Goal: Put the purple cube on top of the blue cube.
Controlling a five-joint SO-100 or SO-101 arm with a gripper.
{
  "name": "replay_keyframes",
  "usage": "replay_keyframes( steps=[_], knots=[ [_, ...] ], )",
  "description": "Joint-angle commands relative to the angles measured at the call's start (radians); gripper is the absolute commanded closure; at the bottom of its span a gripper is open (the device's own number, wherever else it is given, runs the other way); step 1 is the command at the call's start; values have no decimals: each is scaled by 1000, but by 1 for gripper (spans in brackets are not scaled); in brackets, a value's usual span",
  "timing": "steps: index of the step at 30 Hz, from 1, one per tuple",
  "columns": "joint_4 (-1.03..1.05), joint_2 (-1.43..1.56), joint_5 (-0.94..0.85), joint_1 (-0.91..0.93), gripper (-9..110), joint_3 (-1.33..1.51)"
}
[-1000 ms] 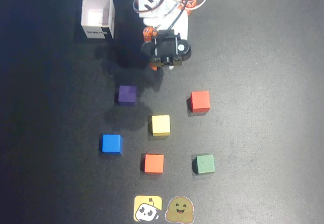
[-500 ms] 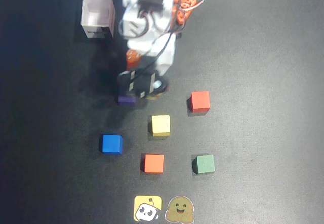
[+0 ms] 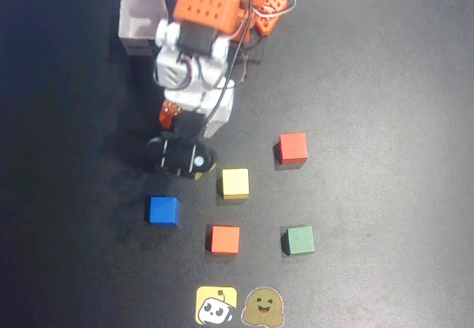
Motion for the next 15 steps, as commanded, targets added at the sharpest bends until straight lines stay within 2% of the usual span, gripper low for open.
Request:
replay_keyframes(
  steps=[1,15],
  knots=[
    [-43,-34,-32,3,77,-46],
    [-106,-155,-118,3,78,-48]
  ],
)
